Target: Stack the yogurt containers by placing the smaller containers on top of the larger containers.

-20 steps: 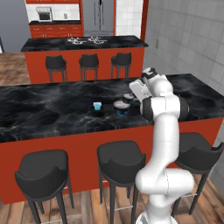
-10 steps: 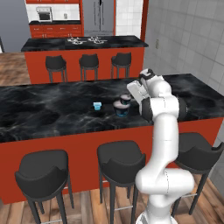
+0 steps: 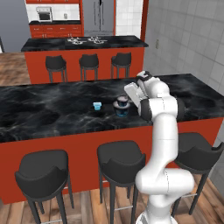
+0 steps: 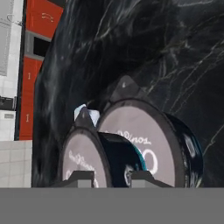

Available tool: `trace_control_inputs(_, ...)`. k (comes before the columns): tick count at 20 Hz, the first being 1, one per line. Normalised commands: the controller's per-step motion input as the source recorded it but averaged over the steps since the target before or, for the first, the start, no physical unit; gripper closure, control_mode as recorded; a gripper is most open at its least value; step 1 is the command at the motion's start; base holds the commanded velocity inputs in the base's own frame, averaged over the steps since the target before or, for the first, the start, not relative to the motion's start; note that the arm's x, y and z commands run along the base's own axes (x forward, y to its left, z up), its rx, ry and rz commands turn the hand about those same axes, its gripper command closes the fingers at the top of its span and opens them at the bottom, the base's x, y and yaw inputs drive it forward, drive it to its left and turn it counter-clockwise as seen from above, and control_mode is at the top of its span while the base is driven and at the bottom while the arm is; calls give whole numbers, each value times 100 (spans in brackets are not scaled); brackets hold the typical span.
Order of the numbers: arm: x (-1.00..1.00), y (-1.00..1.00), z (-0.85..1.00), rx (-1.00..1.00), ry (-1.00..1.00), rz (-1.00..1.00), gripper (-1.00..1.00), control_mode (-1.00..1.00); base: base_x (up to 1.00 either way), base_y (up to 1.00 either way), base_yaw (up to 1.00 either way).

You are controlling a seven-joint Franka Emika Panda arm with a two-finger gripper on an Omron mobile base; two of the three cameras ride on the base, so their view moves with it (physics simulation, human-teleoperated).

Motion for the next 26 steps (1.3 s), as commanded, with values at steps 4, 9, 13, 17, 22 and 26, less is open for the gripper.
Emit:
trace_control_inputs(4,1,3,-13,0,0,0,100,-100,0,0,0)
trace_control_inputs(9,0,0,-11,0,0,0,100,-100,0,0,0)
trace_control_inputs(13,-1,0,-1,0,-1,0,-100,-100,0,0,0)
trace_control_inputs(17,-16,0,5,0,-10,0,-100,-100,0,0,0)
trace_control_inputs(22,-45,0,24,0,-15,0,-100,-100,0,0,0)
trace_control_inputs(26,-75,8,34,-4,-15,-1,-100,-100,0,0,0)
